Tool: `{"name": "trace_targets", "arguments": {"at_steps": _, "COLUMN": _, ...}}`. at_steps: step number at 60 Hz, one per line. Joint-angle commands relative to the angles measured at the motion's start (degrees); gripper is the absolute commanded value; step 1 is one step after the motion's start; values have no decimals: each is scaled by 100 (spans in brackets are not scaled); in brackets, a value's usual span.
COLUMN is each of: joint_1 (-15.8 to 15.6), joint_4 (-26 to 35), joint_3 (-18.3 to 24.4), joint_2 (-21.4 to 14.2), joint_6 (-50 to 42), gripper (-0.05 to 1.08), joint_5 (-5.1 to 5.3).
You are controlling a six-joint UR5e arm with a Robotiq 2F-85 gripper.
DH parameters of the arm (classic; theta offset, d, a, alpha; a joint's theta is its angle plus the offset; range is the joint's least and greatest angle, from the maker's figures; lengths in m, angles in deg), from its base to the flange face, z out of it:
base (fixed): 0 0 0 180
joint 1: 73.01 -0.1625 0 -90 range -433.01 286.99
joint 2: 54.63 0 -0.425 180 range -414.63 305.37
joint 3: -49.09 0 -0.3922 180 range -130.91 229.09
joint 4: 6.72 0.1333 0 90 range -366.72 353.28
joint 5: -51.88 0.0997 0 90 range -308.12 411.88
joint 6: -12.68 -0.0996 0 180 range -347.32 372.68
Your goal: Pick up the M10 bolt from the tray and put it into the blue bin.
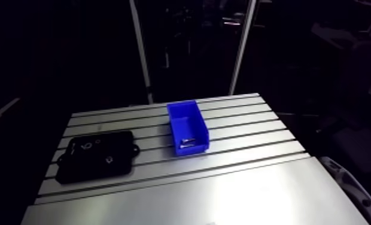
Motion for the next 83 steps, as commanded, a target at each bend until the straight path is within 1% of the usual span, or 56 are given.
{"name": "trace_targets", "arguments": {"at_steps": 1, "joint_1": -419, "joint_4": 257, "joint_3": 433, "joint_2": -176, "joint_6": -3689, "gripper": 1, "joint_5": 40}}
{"name": "trace_targets", "arguments": {"at_steps": 4, "joint_1": -437, "joint_4": 251, "joint_3": 433, "joint_2": -244, "joint_6": -4206, "gripper": 1, "joint_5": 44}}
{"name": "trace_targets", "arguments": {"at_steps": 7, "joint_1": -461, "joint_4": 250, "joint_3": 439, "joint_2": -287, "joint_6": -4416, "gripper": 1, "joint_5": 59}}
{"name": "trace_targets", "arguments": {"at_steps": 9, "joint_1": -520, "joint_4": 250, "joint_3": 455, "joint_2": -327, "joint_6": -4703, "gripper": 1, "joint_5": 38}}
{"name": "trace_targets", "arguments": {"at_steps": 17, "joint_1": -577, "joint_4": 380, "joint_3": 575, "joint_2": -355, "joint_6": -4954, "gripper": 1, "joint_5": 37}}
{"name": "trace_targets", "arguments": {"at_steps": 24, "joint_1": -579, "joint_4": 755, "joint_3": 718, "joint_2": -348, "joint_6": -5140, "gripper": 1, "joint_5": 28}}
{"name": "trace_targets", "arguments": {"at_steps": 35, "joint_1": -544, "joint_4": 913, "joint_3": 814, "joint_2": -357, "joint_6": -5165, "gripper": 1, "joint_5": 18}}
{"name": "trace_targets", "arguments": {"at_steps": 42, "joint_1": -526, "joint_4": 1004, "joint_3": 844, "joint_2": -364, "joint_6": -5165, "gripper": 1, "joint_5": 43}}
{"name": "trace_targets", "arguments": {"at_steps": 49, "joint_1": -535, "joint_4": 1006, "joint_3": 854, "joint_2": -365, "joint_6": -5165, "gripper": 1, "joint_5": 44}}
{"name": "trace_targets", "arguments": {"at_steps": 83, "joint_1": -544, "joint_4": 990, "joint_3": 546, "joint_2": -400, "joint_6": -5130, "gripper": 1, "joint_5": 53}}
